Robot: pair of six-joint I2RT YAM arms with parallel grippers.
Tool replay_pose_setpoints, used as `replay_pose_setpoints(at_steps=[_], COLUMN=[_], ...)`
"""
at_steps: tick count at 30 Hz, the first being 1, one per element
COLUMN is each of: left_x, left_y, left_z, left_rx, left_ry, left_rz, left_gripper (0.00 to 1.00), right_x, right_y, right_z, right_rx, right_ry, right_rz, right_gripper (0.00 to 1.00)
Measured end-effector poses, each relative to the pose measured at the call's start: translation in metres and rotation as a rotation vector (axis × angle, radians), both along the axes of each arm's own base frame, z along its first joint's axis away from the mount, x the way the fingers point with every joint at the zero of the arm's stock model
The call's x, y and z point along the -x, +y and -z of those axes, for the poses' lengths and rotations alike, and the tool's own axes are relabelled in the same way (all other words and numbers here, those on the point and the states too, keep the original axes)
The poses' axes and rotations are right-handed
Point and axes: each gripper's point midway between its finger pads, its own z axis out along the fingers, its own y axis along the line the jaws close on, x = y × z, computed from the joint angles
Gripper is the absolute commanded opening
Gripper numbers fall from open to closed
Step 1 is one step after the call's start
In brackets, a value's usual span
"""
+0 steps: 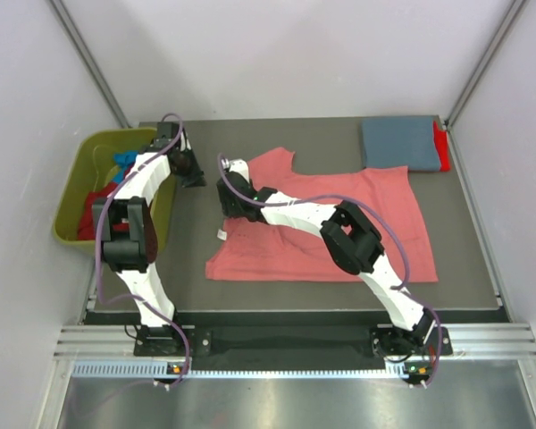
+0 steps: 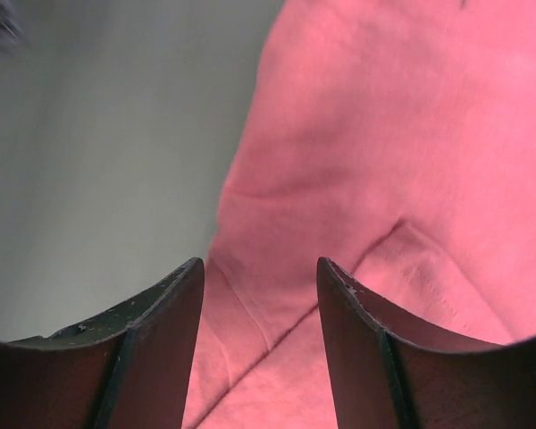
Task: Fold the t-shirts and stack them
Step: Fold the tshirt
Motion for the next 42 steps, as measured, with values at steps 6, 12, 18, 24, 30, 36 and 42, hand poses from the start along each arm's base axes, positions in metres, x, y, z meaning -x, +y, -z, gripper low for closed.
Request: replay_pose_setpoints(at_steps=[6,12,18,24,30,36,42], left_x=[0.000,0.002,0.021,0.033,0.031,0.017,0.008], left_y=[0.000,-0.002,-0.009,-0.023,-0.044,-0.054,-0.064], left_z=[-0.001,0.000,0.020,0.030,0.037,0.050,0.071], left_rx=[0.000,0.008,0.039,0.086,0.128,0.171,0.228], left_ry=[-0.002,0.001,0.059,0.091,0.082,0.058,0.060], left_rz=[0.001,0.013,0.046,0.090,0.139,0.153,0.176], left_gripper=[0.12,0.11,0.11,0.11,0.11,0.15,0.20], right_x=[0.004,0.001,-0.002,-0.002,-0.005,-0.006,-0.012], right_y=[-0.007,-0.011,-0.017,-0.026,-0.031,-0.041,-0.048], right_z=[0.009,0.011,0.018,0.019,0.020,0.022,0.023], right_rx=[0.062,0.074,0.069,0.018,-0.036,-0.078,-0.113], right_ry=[-0.006,-0.026,-0.028,-0.016,0.010,0.047,0.079], right_rz=[0.011,0.018,0.031,0.051,0.074,0.097,0.114], right_gripper=[0.24,0.00,0.00,0.00,0.00,0.00,0.00])
